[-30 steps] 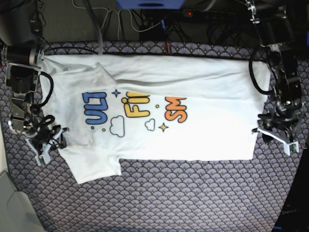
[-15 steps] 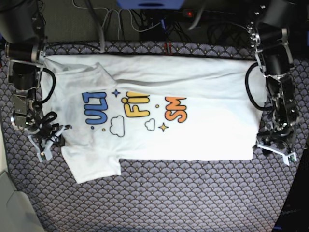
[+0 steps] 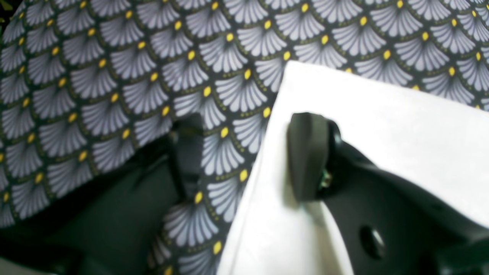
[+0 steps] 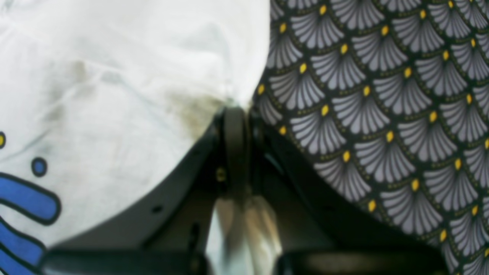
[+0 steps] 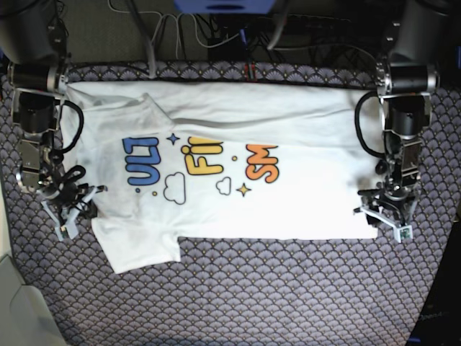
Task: Fold the T-shirt properly
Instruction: 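Move both grippers to the shirt's side edges and grasp the fabric, then lift the grasped edge with both grippers and fold it over the folded hem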
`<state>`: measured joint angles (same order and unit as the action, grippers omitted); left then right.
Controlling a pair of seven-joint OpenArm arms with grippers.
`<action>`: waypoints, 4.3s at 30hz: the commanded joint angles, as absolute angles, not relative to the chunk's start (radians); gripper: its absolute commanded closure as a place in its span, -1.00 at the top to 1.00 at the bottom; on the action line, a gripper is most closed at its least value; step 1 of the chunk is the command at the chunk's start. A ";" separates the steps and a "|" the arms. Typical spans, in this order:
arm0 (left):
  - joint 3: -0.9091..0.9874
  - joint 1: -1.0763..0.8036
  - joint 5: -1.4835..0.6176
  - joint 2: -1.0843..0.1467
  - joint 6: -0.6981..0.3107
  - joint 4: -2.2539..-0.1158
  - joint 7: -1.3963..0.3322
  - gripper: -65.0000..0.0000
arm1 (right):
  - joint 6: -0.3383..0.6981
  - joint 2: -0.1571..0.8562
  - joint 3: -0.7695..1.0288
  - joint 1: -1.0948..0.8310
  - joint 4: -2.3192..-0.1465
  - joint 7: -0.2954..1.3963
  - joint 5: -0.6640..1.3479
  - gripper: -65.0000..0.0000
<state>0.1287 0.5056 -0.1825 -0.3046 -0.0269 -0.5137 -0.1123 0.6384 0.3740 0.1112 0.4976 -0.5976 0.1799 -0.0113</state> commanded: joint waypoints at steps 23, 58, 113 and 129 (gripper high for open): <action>0.128 0.538 -0.177 -0.269 -0.019 -0.492 -0.007 0.07 | 0.642 0.367 0.047 0.515 -0.610 0.191 -0.008 -1.00; 0.133 0.400 -0.185 -0.255 -0.010 -0.808 -0.124 -0.98 | 0.644 0.371 0.033 0.351 -0.912 0.193 -0.002 -1.00; 0.406 -0.320 -0.185 -0.257 -0.019 -1.658 -0.338 -0.98 | 0.698 0.337 0.429 -0.341 -1.709 0.348 -0.001 -1.00; 0.463 -0.348 -0.180 -0.257 -0.021 -1.678 -0.341 -0.98 | 0.698 0.309 0.518 -0.401 -1.701 0.321 -0.001 -1.00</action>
